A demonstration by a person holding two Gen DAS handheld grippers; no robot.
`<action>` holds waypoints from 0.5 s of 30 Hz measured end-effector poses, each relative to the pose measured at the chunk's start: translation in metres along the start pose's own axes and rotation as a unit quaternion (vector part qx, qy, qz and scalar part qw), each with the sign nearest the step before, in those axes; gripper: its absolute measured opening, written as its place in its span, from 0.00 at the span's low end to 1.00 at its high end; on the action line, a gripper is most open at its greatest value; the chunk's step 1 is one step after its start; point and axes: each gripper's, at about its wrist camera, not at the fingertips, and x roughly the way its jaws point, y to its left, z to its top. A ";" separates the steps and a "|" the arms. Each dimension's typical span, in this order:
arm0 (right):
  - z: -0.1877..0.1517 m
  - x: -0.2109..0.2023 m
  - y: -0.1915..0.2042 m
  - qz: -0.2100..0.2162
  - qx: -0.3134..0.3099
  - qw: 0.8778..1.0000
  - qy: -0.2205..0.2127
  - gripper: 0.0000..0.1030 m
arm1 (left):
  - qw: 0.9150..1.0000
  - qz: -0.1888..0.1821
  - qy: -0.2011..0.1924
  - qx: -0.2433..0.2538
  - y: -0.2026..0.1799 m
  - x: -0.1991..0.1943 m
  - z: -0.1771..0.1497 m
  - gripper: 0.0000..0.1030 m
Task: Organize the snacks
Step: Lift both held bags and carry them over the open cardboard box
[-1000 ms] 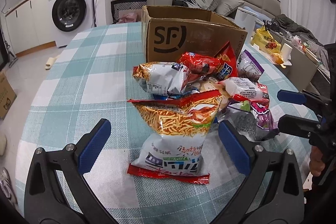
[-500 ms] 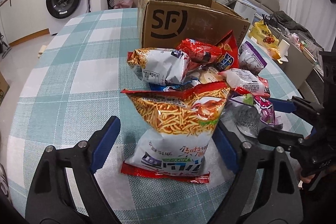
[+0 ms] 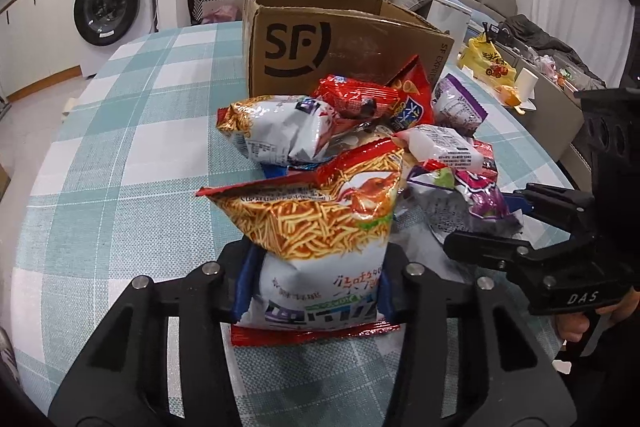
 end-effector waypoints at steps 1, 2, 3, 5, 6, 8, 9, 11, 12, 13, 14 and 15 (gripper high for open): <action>0.000 0.000 0.000 -0.001 0.001 1.000 0.000 0.63 | 1.000 0.000 -0.003 0.004 -0.002 -0.002 -0.001 0.43; -0.001 -0.001 0.001 -0.001 0.000 1.000 -0.001 0.62 | 1.000 -0.001 -0.006 0.006 -0.003 -0.004 -0.002 0.43; -0.001 -0.002 0.001 -0.004 -0.002 1.000 -0.001 0.60 | 1.000 -0.002 -0.007 0.008 -0.005 -0.005 -0.002 0.43; -0.003 -0.003 0.002 -0.009 -0.003 1.000 -0.005 0.57 | 1.000 -0.006 -0.008 0.009 -0.006 -0.007 -0.003 0.43; -0.005 -0.005 0.003 -0.010 -0.004 1.000 -0.006 0.56 | 1.000 -0.007 -0.009 0.010 -0.006 -0.008 -0.003 0.43; -0.008 -0.006 0.005 -0.009 -0.008 1.000 -0.010 0.55 | 1.000 -0.007 -0.011 0.011 -0.006 -0.009 -0.004 0.43; -0.008 -0.007 0.006 -0.008 -0.009 1.000 -0.012 0.54 | 1.000 -0.008 -0.011 0.011 -0.006 -0.010 -0.005 0.43; -0.009 -0.010 0.007 -0.003 -0.014 1.000 -0.014 0.53 | 1.000 -0.009 -0.014 0.011 -0.007 -0.011 -0.005 0.43; -0.009 -0.011 0.007 -0.001 -0.013 1.000 -0.016 0.53 | 1.000 -0.008 -0.016 0.013 -0.008 -0.013 -0.005 0.43; -0.009 -0.013 0.008 0.002 -0.013 1.000 -0.018 0.53 | 1.000 -0.006 -0.017 0.015 -0.008 -0.014 -0.004 0.43; -0.009 -0.015 0.008 0.006 -0.013 1.000 -0.021 0.53 | 1.000 -0.006 -0.019 0.015 -0.008 -0.015 -0.004 0.43; -0.009 -0.017 0.008 0.007 -0.014 1.000 -0.023 0.53 | 1.000 -0.007 -0.021 0.014 -0.008 -0.016 -0.003 0.43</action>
